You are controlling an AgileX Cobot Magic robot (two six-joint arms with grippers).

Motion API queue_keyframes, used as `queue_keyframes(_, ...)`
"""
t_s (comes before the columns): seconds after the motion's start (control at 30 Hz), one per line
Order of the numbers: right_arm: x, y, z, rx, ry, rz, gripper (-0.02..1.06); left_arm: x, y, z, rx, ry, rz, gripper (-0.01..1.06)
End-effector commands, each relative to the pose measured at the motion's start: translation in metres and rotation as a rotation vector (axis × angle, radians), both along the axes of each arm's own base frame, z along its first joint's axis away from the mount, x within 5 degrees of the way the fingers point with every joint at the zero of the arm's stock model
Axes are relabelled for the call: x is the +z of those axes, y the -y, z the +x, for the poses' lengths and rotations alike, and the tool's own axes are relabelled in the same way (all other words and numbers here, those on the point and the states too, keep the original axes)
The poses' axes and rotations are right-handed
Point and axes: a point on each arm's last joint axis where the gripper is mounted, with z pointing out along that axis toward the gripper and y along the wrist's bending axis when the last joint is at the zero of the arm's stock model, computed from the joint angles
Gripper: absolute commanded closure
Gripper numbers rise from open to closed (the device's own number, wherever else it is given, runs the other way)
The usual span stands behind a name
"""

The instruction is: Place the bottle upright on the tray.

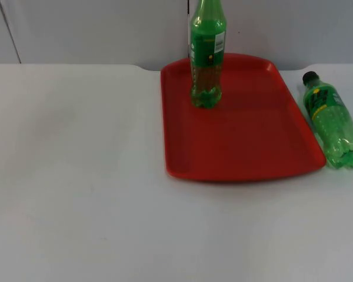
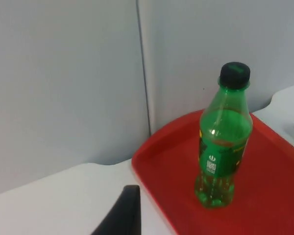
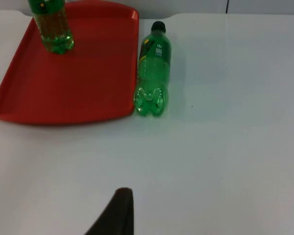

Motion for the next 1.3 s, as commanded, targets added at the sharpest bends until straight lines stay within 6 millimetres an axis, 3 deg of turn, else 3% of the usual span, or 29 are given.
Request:
queue_keyframes(0.0,0.0,0.0,0.0,0.004,0.007,-0.01,0.0,0.01,-0.004,-0.008,0.011,-0.003,-0.015,0.0)
queue_keyframes(0.3,0.0,0.0,0.0,0.004,0.007,-0.01,0.0,0.045,-0.018,-0.034,0.012,0.08,0.005,0.0)
queue_keyframes(0.87,0.0,0.0,0.0,0.004,0.007,-0.01,0.0,0.064,-0.039,-0.075,0.042,0.077,0.014,0.0)
queue_keyframes(1.27,0.0,0.0,0.0,0.004,0.007,-0.01,0.0,0.039,-0.055,-0.108,0.037,0.049,0.051,0.0)
